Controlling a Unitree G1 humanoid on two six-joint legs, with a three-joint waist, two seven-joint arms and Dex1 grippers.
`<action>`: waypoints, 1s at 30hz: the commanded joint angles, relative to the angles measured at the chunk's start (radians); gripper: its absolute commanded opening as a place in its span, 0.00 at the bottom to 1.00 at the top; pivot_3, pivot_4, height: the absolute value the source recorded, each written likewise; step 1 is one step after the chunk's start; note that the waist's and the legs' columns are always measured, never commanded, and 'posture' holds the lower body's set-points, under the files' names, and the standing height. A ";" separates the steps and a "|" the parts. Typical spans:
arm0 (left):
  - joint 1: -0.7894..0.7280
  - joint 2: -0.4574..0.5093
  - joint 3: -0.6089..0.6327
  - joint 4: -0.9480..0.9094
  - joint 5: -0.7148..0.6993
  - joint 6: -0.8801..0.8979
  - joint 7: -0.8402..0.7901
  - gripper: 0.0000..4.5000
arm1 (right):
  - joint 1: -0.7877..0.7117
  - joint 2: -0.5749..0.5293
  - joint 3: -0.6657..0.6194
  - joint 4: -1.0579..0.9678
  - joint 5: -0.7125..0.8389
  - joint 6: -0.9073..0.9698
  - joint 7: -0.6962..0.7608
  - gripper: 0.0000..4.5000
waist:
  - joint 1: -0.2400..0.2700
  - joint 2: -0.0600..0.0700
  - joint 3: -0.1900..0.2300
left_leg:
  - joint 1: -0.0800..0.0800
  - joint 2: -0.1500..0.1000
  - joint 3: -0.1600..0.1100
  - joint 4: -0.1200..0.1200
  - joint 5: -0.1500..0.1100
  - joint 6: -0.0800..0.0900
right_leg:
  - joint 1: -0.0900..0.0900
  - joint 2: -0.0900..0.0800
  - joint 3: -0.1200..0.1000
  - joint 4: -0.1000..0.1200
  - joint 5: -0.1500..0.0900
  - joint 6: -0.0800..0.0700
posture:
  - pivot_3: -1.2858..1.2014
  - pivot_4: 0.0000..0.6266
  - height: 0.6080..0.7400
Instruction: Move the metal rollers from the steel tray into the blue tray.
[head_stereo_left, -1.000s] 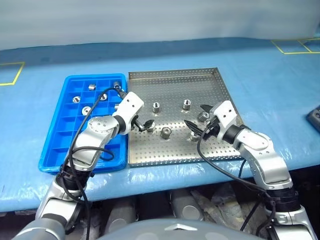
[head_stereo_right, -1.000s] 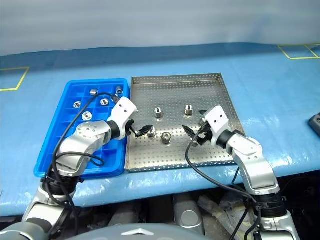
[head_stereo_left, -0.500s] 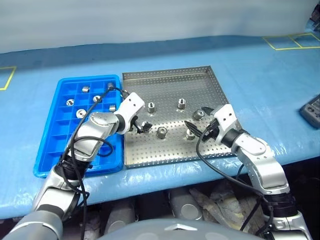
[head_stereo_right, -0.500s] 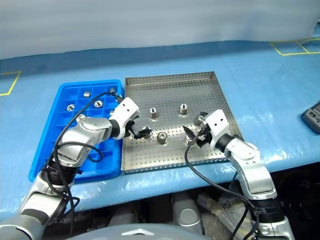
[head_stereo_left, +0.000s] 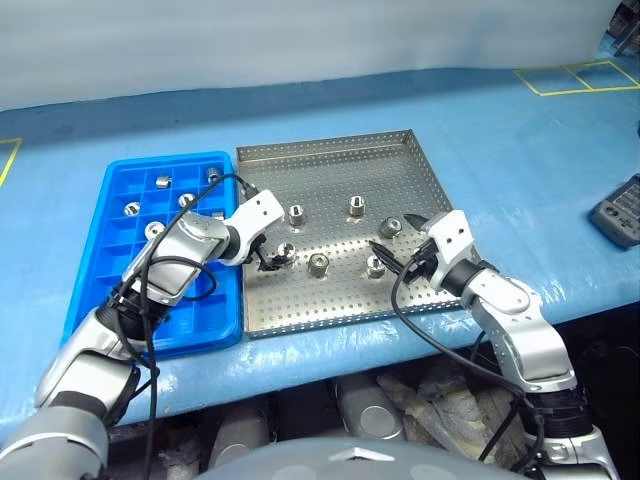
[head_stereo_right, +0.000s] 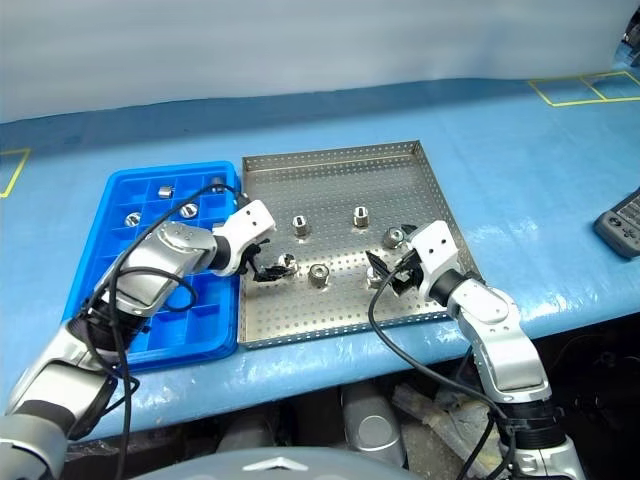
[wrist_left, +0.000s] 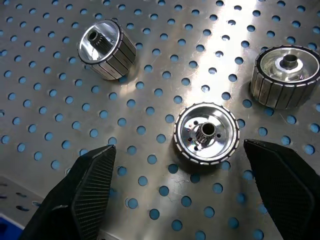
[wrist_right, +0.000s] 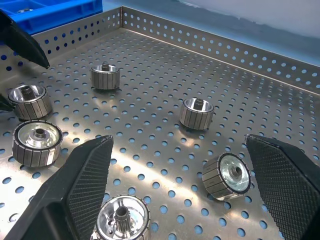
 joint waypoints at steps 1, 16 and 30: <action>-0.029 -0.026 0.010 0.029 0.010 -0.025 -0.003 1.00 | 0.001 0.005 -0.016 -0.049 -0.001 -0.024 -0.008 0.99 | 0.000 0.000 0.000 | 0.000 0.000 0.000 0.000 0.000 0.000 | 0.000 0.000 0.000 0.000 0.000 0.000 | 0.40 0.24 1.00; -0.008 -0.071 0.017 0.072 0.014 -0.021 -0.015 0.86 | -0.001 0.004 -0.023 -0.064 -0.002 -0.017 -0.013 1.00 | -0.015 0.000 0.000 | 0.000 0.000 0.000 0.000 0.000 0.000 | 0.000 -0.001 0.000 0.001 0.000 0.000 | 0.40 0.24 1.00; 0.009 -0.069 0.025 0.073 0.020 -0.022 -0.005 0.39 | -0.019 0.004 -0.016 -0.055 -0.002 -0.018 -0.019 1.00 | -0.015 0.000 0.000 | 0.000 0.000 0.000 0.000 0.000 0.000 | 0.000 -0.002 0.000 0.001 0.002 -0.002 | 0.40 0.24 1.00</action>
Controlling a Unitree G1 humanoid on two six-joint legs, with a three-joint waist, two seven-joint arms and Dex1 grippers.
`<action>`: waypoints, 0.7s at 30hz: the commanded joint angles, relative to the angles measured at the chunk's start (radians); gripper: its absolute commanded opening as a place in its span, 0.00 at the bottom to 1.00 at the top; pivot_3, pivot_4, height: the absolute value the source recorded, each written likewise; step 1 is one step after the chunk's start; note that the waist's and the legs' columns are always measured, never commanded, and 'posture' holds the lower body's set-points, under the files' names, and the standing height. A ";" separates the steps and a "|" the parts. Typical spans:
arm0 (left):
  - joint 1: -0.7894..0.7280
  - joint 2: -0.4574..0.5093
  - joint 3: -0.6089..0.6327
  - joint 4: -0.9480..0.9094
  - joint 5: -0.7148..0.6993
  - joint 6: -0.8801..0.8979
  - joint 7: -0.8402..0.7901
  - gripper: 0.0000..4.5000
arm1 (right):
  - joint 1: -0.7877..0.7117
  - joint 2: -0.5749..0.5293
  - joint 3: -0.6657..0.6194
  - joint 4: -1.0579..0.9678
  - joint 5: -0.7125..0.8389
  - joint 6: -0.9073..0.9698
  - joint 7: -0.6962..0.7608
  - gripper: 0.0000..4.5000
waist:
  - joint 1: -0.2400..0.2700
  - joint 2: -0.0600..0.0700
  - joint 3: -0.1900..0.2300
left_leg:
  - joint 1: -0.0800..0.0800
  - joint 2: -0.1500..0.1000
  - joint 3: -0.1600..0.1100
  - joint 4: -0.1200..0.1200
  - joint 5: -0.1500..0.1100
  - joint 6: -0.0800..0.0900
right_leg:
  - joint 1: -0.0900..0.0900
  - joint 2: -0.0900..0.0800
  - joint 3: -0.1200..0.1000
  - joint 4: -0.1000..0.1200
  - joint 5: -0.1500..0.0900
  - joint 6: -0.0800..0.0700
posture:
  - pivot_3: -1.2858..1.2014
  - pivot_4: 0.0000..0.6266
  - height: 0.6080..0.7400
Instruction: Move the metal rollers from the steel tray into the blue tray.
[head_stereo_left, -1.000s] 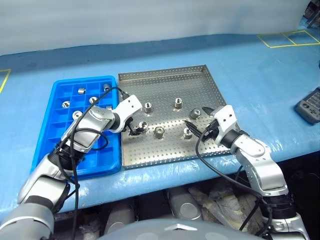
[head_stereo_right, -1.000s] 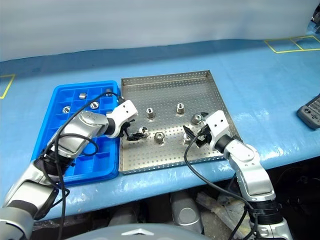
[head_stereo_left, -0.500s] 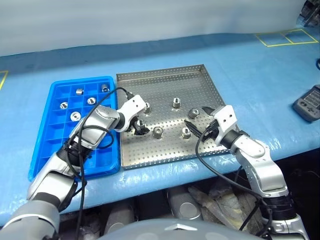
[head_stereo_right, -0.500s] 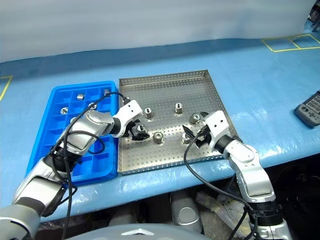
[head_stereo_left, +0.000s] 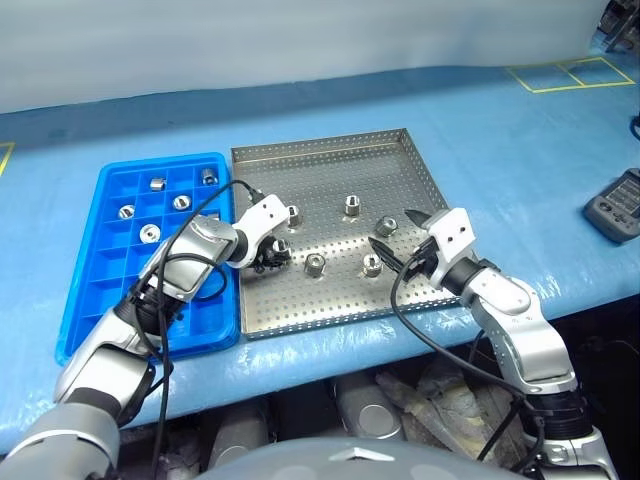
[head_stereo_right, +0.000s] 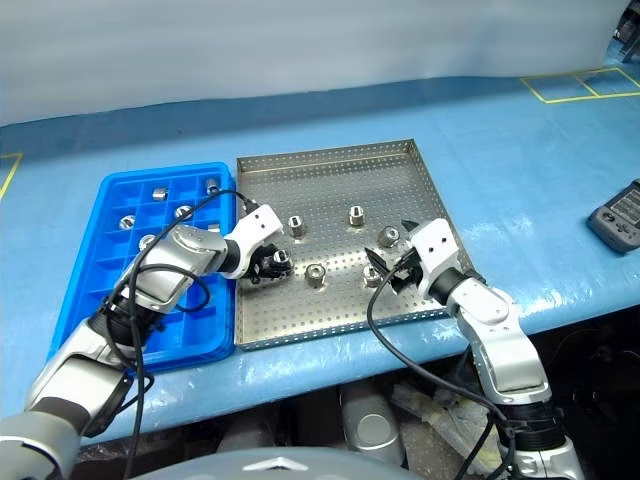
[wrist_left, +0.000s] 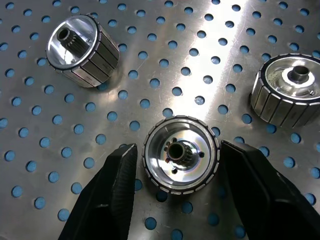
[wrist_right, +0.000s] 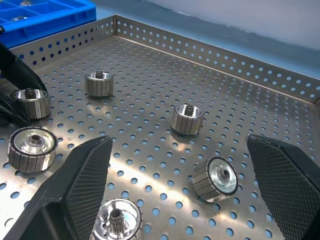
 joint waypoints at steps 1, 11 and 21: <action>0.002 0.000 0.024 -0.008 0.005 -0.011 0.006 0.39 | -0.016 0.002 -0.016 -0.029 0.001 -0.014 -0.002 1.00 | 0.000 0.000 0.000 | 0.000 0.000 0.000 0.000 0.000 0.000 | 0.000 0.000 0.000 0.000 0.000 0.000 | 0.40 0.24 1.00; 0.008 0.002 0.034 -0.022 -0.002 -0.028 0.002 0.39 | -0.012 0.003 -0.018 -0.032 0.001 -0.017 -0.004 1.00 | 0.000 0.000 0.000 | 0.000 0.000 0.000 0.000 0.000 0.000 | 0.000 0.000 0.000 0.000 0.000 0.000 | 0.40 0.24 1.00; 0.041 0.023 0.123 -0.120 -0.052 -0.012 0.002 0.39 | -0.019 -0.001 0.000 -0.022 0.001 -0.020 0.016 1.00 | 0.001 0.000 0.000 | 0.000 0.000 0.000 0.000 0.000 0.000 | 0.000 -0.001 0.000 0.000 0.001 -0.002 | 0.41 0.24 1.00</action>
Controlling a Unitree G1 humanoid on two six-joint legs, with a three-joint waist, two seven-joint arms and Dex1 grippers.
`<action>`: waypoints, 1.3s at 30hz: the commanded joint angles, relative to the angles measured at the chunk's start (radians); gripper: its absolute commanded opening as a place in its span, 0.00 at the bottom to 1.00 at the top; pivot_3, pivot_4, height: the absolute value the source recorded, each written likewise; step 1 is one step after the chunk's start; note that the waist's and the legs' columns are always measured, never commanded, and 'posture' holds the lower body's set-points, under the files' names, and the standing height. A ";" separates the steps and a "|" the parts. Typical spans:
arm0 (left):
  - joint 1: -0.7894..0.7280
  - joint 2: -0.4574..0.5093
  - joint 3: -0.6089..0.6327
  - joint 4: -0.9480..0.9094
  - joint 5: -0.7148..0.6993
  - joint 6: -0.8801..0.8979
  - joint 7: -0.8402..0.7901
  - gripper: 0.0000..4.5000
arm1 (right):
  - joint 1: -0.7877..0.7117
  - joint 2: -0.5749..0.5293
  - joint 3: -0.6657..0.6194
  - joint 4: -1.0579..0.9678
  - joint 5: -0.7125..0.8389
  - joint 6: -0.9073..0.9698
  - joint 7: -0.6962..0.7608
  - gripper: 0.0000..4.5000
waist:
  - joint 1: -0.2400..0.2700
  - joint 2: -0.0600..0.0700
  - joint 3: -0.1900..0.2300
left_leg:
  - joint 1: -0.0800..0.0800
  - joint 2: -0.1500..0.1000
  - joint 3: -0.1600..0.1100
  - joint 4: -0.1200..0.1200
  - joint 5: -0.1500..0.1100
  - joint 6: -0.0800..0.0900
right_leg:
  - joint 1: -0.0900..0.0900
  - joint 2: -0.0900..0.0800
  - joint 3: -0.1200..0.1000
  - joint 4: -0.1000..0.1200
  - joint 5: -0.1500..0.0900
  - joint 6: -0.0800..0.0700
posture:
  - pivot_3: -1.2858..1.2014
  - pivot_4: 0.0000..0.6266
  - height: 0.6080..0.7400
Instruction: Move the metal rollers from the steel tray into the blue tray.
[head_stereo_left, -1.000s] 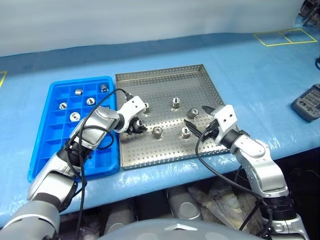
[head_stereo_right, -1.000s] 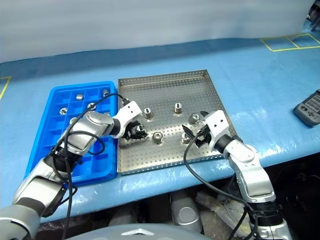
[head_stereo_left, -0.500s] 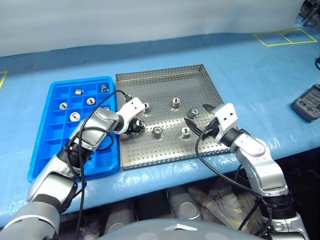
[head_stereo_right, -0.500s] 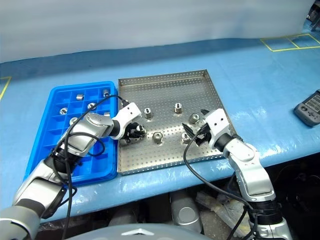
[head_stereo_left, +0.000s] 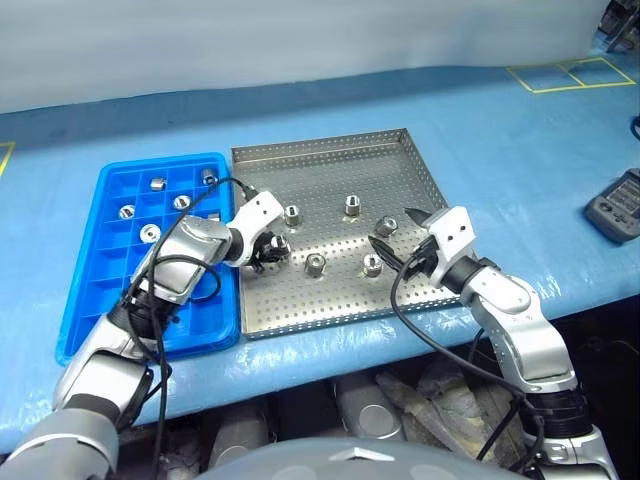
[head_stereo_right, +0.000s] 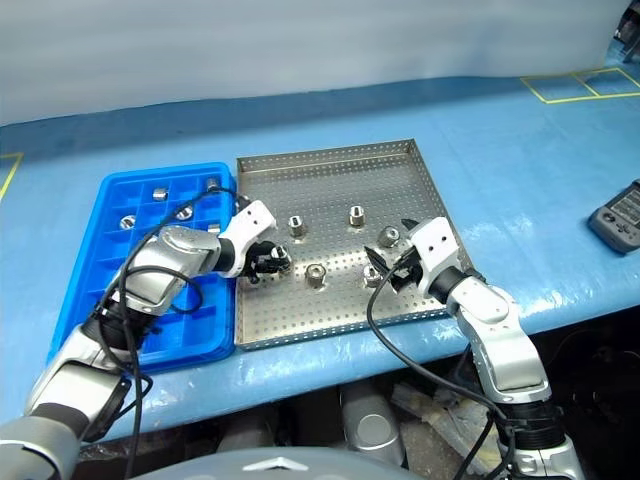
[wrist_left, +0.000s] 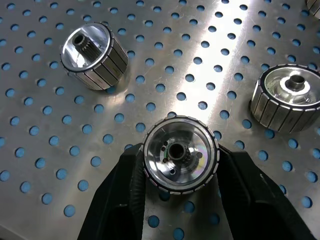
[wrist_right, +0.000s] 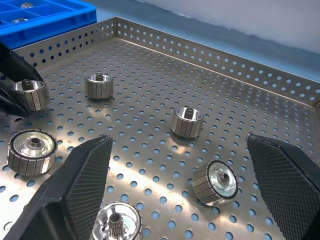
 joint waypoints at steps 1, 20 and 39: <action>0.004 0.021 0.058 -0.075 -0.020 0.004 0.002 0.39 | -0.020 0.000 0.002 -0.020 0.000 -0.020 0.016 1.00 | -0.001 0.000 0.000 | 0.000 0.000 0.000 0.000 0.000 0.000 | 0.000 0.000 0.000 0.000 0.000 0.000 | 0.41 0.24 1.00; 0.333 0.193 0.597 -0.536 -0.036 0.220 0.221 0.39 | -0.143 0.000 0.150 -0.004 0.117 -0.013 0.311 1.00 | 0.087 -0.001 0.000 | 0.001 0.001 -0.002 -0.001 0.001 -0.002 | 0.000 0.000 -0.002 0.000 0.000 -0.001 | 0.50 0.24 1.00; 0.288 0.032 0.536 -0.296 0.055 0.111 0.495 0.39 | -0.176 0.007 0.204 -0.040 0.155 0.021 0.402 1.00 | 0.226 -0.002 0.000 | 0.000 0.000 -0.007 -0.002 0.002 -0.005 | 0.001 -0.002 -0.008 -0.001 0.000 -0.003 | 0.51 0.24 1.00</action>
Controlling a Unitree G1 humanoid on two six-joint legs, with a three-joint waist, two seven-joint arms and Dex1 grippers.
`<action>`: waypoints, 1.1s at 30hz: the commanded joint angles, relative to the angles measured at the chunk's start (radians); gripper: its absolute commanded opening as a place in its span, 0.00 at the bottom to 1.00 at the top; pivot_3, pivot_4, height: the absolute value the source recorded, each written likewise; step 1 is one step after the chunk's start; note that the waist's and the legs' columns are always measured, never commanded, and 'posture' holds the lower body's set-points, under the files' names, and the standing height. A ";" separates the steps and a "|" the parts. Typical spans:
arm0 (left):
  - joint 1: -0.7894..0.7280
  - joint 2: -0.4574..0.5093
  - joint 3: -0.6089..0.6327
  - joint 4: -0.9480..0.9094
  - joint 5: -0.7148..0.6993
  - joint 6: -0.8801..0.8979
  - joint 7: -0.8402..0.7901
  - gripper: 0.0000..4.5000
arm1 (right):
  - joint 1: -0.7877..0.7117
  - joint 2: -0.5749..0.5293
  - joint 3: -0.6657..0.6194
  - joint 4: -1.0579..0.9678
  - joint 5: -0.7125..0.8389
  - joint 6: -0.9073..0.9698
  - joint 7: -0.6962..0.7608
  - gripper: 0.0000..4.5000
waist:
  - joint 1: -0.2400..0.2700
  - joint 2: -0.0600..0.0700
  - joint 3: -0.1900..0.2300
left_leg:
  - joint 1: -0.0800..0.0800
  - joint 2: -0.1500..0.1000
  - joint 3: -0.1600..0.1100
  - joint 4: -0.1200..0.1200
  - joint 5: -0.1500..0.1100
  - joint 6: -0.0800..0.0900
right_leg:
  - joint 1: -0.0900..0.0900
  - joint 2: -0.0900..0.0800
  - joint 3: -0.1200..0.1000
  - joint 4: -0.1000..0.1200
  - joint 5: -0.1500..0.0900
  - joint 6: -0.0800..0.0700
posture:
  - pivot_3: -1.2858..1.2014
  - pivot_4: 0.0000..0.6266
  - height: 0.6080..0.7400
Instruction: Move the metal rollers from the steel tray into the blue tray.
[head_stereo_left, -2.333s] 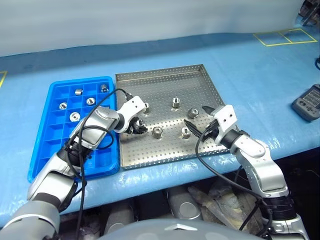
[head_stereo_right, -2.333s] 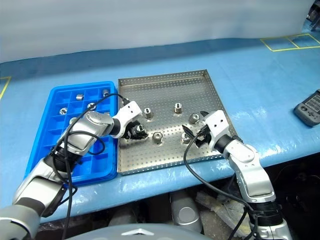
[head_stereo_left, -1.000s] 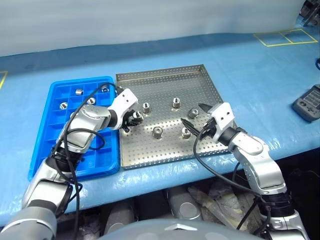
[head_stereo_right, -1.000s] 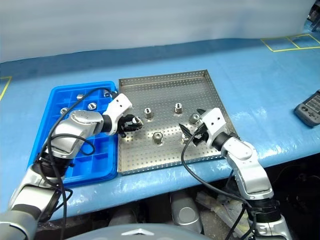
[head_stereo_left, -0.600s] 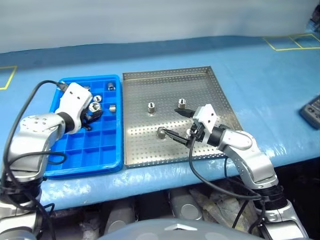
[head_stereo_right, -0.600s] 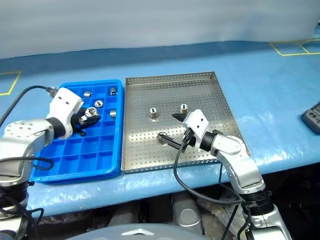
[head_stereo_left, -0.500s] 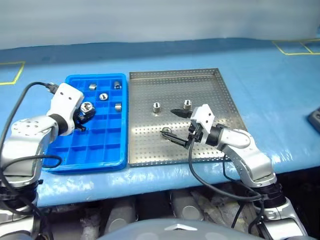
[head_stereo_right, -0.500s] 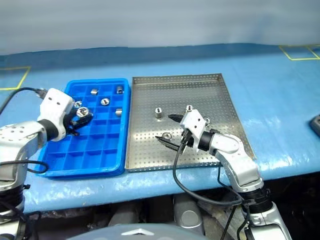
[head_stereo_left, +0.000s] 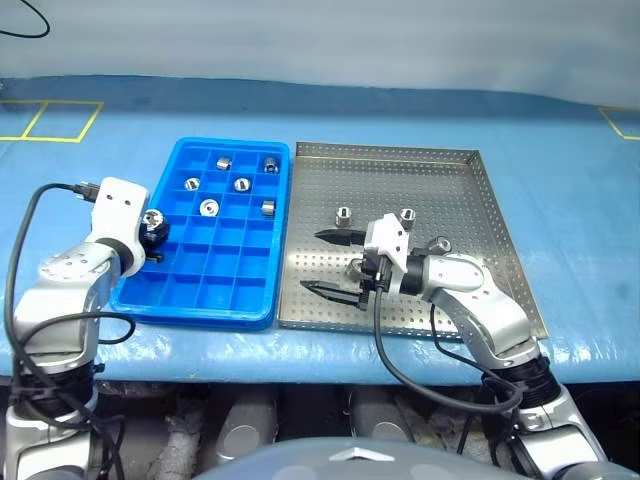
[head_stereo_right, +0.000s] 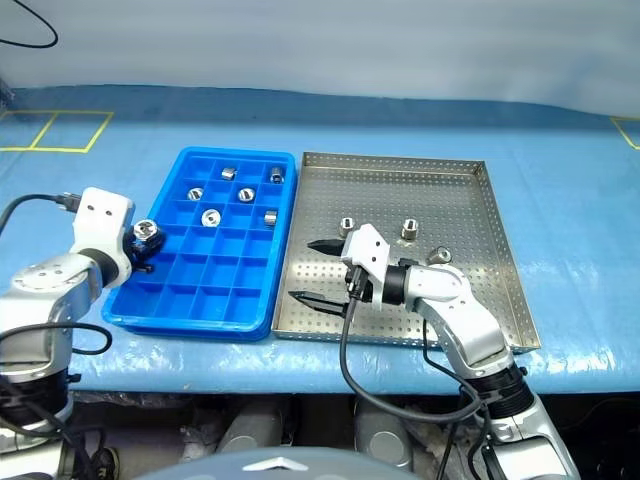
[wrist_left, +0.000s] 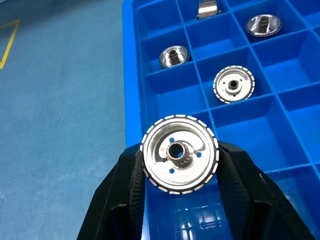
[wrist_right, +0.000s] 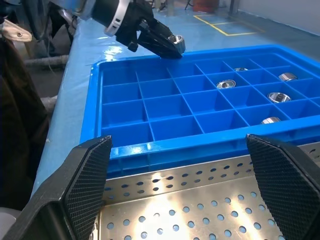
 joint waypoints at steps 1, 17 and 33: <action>-0.058 -0.017 -0.034 0.054 0.027 -0.069 0.031 0.39 | 0.003 -0.007 -0.015 -0.045 0.013 -0.006 -0.006 1.00 | -0.001 0.000 0.000 | 0.000 0.000 0.000 0.000 0.000 0.000 | 0.000 0.000 0.000 0.000 0.000 0.000 | 0.51 0.24 1.00; -0.095 -0.028 -0.053 0.078 0.051 -0.122 0.063 0.99 | 0.040 -0.032 -0.053 -0.084 0.001 -0.009 -0.082 1.00 | -0.031 0.000 0.000 | 0.000 0.000 0.000 -0.001 0.000 -0.001 | 0.000 0.000 0.000 0.000 0.001 -0.002 | 0.49 0.24 1.00; -0.367 -0.227 -0.407 0.262 -0.048 -0.341 -0.181 0.99 | 0.130 -0.075 -0.134 -0.155 -0.037 0.010 -0.208 1.00 | -0.071 0.000 -0.001 | 0.000 0.000 0.003 0.000 0.000 0.000 | 0.000 0.004 0.002 0.000 0.001 -0.001 | 0.42 0.24 1.00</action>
